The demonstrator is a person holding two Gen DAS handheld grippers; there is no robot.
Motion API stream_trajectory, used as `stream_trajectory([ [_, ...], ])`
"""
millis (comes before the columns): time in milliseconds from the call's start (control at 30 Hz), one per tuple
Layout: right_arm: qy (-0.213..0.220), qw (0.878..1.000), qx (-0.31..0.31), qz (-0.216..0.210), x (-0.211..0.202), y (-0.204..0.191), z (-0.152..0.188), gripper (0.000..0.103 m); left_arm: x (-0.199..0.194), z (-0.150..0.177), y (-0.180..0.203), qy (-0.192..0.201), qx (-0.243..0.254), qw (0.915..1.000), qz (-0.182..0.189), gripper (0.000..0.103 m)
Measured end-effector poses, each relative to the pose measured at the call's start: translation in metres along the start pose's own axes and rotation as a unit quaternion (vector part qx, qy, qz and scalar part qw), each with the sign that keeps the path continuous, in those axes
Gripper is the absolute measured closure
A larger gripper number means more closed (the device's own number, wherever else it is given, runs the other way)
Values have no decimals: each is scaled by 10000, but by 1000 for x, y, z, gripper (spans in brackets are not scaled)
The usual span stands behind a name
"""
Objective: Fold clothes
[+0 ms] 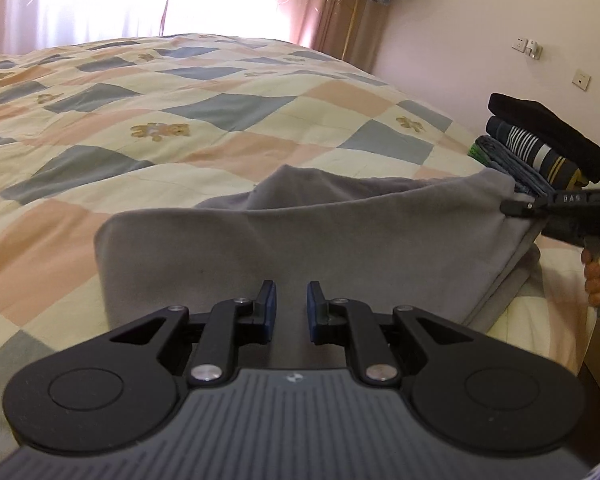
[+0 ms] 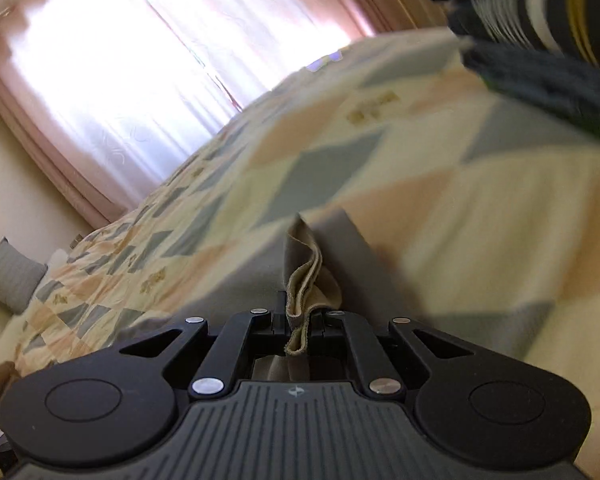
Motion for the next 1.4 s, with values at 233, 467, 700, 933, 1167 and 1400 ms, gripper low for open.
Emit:
stream_trajectory([
  [233,287,9996,39,1,-8,11,-9,97,8,-9,-4,32,17,10000,-91,91],
  [467,404,9976,149,542,0,14,0,71,8,-14,-5,79,80,9998,-170,91],
  [700,185,9803,-1695,992,18,-50,9,79,30,-29,9,101,644,9979,-27,91],
  [933,-497,9777,-1489,1397,88,-4,-3,96,93,-42,-12,-411,486,9979,-66,100],
  [1167,-117,9761,-1633,1430,69,-34,-10,82,53,-67,4,37,518,9974,504,98],
  [1400,-296,9744,-1462,1685,98,-4,-11,97,106,-66,21,-403,725,9962,256,100],
])
Point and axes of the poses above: each gripper's, at about its wrist camera, not at the fingertips, and x roughly the way its jaws point, y to its right, z to its underside, the point moved 1 cm from there along x, roughly the way its jaws point, and after that the axes turned 15 degrees about -z, right-handed, at the moved point
